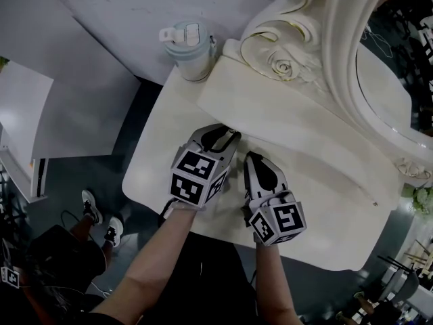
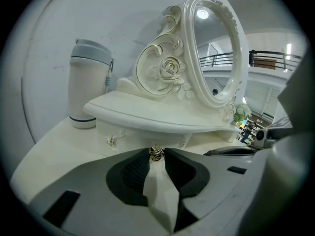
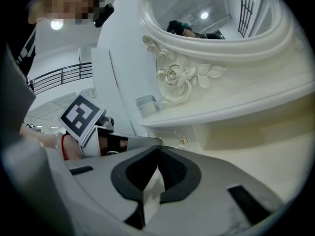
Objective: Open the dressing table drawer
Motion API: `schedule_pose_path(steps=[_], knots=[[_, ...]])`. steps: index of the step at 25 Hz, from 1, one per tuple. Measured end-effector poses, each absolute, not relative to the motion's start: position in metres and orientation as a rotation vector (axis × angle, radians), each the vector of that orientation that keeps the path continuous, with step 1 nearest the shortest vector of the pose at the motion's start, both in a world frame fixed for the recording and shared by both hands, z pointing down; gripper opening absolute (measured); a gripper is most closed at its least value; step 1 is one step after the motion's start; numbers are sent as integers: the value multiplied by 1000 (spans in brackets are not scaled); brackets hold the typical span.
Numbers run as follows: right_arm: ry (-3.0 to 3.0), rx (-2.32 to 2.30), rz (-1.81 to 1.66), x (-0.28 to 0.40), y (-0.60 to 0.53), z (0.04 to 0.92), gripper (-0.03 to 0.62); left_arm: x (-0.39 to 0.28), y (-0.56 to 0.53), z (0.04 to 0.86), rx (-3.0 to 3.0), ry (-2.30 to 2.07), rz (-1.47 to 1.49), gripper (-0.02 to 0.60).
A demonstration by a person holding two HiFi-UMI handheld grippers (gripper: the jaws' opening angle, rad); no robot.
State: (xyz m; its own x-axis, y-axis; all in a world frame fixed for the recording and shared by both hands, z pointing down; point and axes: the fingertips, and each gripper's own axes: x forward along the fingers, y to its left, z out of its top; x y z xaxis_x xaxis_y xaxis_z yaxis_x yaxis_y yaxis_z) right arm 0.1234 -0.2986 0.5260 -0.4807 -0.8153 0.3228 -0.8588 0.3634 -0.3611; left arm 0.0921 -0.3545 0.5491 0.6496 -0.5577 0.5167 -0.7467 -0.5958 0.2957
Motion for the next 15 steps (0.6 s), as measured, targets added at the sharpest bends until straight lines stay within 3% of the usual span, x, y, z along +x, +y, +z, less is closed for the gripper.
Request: schedule_pose_path(steps=[15], knots=[[-2528,1564,780,121,-283,523,6,87,-334,551,2365,-985,555,110]])
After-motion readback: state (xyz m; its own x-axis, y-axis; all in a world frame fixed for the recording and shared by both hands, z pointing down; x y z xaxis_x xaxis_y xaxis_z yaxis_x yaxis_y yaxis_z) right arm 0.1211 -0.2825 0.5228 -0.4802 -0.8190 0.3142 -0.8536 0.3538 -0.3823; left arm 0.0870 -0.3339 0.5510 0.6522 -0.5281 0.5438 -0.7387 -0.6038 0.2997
